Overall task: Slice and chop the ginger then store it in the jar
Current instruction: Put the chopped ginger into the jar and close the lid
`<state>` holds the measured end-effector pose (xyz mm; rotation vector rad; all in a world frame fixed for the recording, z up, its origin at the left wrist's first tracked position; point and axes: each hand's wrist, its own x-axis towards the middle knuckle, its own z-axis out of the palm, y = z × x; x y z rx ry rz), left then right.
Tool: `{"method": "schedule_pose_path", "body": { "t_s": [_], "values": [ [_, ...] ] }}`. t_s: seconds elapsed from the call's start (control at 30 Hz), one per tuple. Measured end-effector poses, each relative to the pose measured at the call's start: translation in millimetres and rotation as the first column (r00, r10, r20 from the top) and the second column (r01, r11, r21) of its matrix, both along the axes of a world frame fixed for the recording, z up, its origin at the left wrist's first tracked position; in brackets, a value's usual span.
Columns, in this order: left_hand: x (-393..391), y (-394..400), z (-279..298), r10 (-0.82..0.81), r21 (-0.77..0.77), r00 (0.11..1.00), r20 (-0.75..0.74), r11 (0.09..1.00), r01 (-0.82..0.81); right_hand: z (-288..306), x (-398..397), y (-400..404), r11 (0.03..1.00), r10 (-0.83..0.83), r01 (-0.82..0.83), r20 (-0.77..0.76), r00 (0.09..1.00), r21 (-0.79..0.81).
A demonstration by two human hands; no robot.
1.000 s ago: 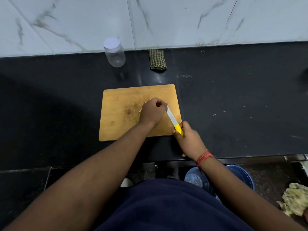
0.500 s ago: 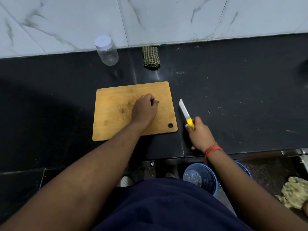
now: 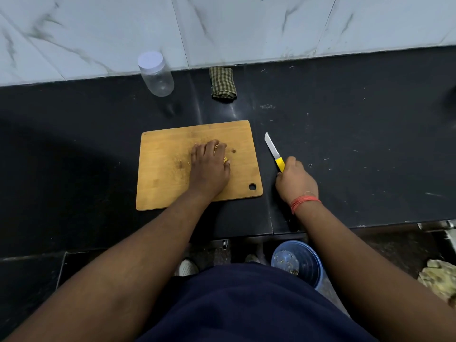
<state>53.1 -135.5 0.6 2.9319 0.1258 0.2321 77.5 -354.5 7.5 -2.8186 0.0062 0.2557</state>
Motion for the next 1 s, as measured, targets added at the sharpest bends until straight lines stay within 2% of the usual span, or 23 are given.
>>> {"method": "schedule_pose_path", "body": {
  "t_s": [0.23, 0.43, 0.6, 1.0],
  "values": [
    [1, 13, -7, 0.002, 0.010, 0.998, -0.060, 1.000, -0.001, 0, 1, 1, 0.998, 0.041, -0.040, 0.022, 0.999, -0.054],
    [8, 35, -10, 0.013, 0.032, 0.991, -0.130, 0.999, -0.009, 8, 6, 17, 0.986, 0.080, -0.061, 0.117, 0.990, -0.155],
    [20, 66, -5, 0.016, 0.040, 0.987, -0.157, 0.999, -0.010, 12, 20, 58, 0.978, 0.185, -0.167, 0.140, 0.973, -0.126],
    [28, 175, 14, 0.138, 0.100, 0.966, -0.220, 0.988, -0.119, 19, 81, 200, 0.904, 0.426, -0.424, 0.029, 0.904, -0.061]
  ]
}}
